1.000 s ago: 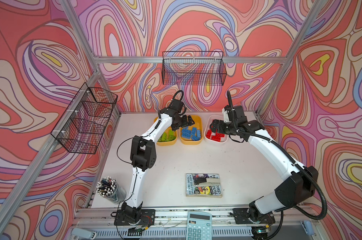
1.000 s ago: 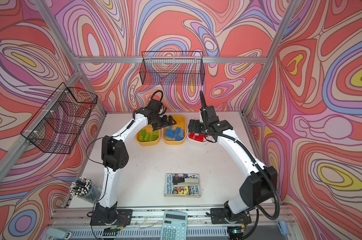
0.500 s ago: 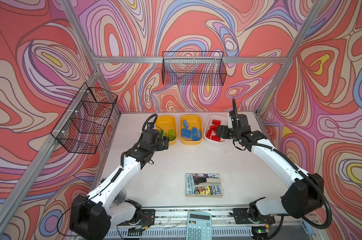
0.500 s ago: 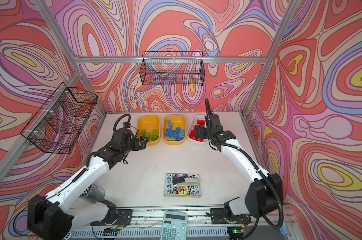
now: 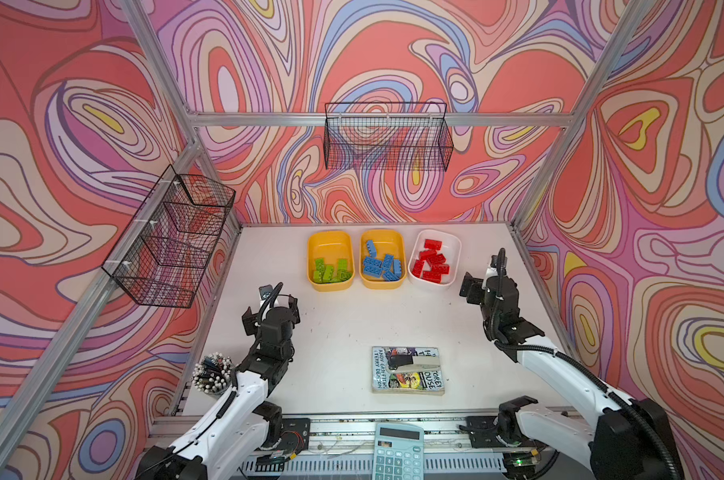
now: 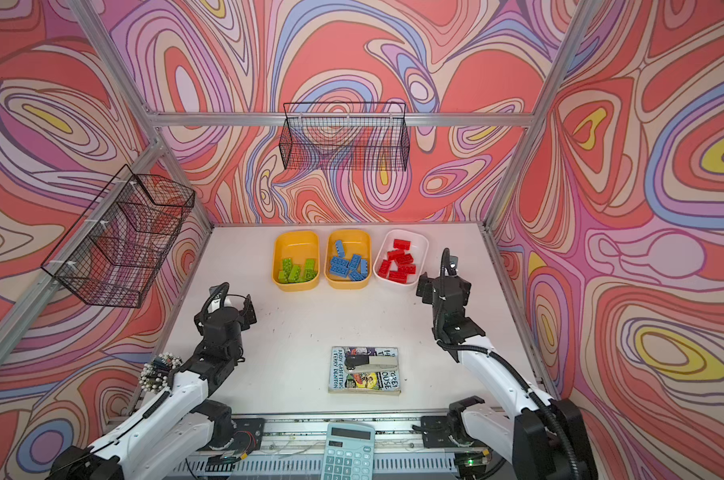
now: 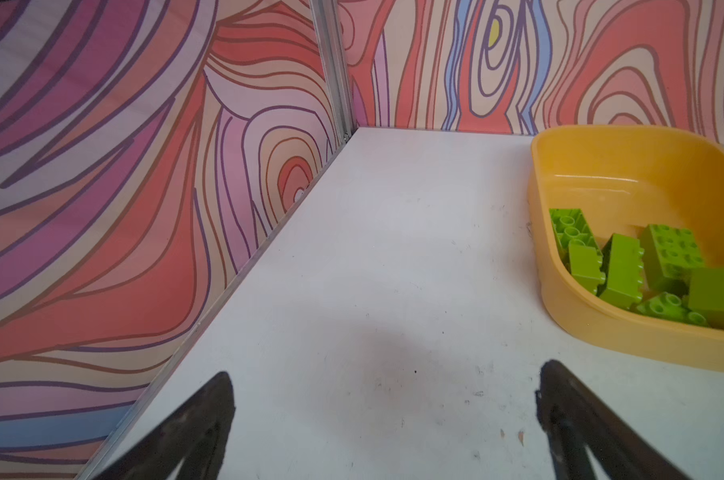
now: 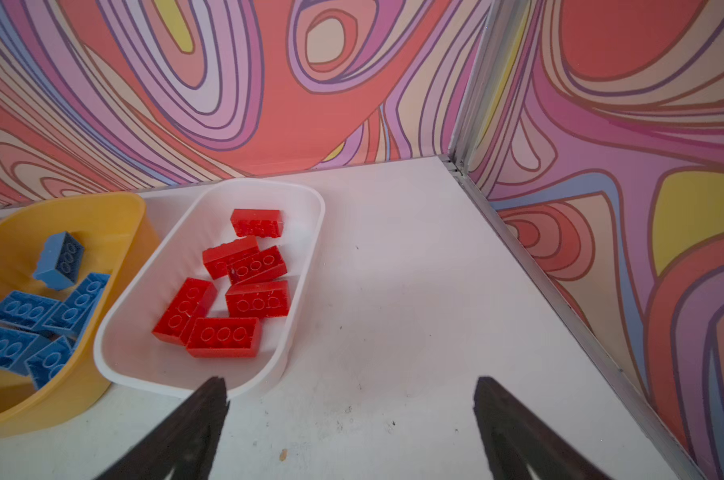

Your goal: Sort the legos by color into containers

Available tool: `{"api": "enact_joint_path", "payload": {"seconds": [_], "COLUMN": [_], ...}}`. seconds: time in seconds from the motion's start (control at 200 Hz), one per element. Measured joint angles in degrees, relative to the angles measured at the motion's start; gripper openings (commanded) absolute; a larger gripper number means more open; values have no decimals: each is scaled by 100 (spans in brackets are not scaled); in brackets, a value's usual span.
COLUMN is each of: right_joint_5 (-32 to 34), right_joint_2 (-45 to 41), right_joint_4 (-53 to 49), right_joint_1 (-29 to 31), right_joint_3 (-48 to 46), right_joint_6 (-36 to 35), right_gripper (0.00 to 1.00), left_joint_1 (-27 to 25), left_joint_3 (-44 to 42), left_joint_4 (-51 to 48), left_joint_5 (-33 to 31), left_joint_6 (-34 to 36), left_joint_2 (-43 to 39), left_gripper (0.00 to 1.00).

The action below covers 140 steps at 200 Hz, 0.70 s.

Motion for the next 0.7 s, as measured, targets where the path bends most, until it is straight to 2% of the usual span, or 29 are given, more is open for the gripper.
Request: {"api": "enact_joint_path", "payload": {"seconds": [0.15,0.336,0.476,0.701], "right_joint_5": [-140,-448,-667,-994], "right_joint_2": [179,940,1550,2494], "right_joint_4": [664,1576,2288,3589], "right_joint_1": [-487,-946,-1086,-1126], "right_joint_3": [-343,-586,-710,-822], "right_joint_6": [131,166,136,-55], "right_gripper": [98,98,98,98], "left_joint_1": [356,802,1038,1123], "left_joint_3": [0,-55,-59,168], "left_joint_4": [433,1119,1598,2507], "left_joint_5": [306,898,1434,2076], "left_joint_6": [-20,-26,2,339], "left_joint_2": [603,1388,1989,3008], "left_gripper": [100,100,100,100]}}
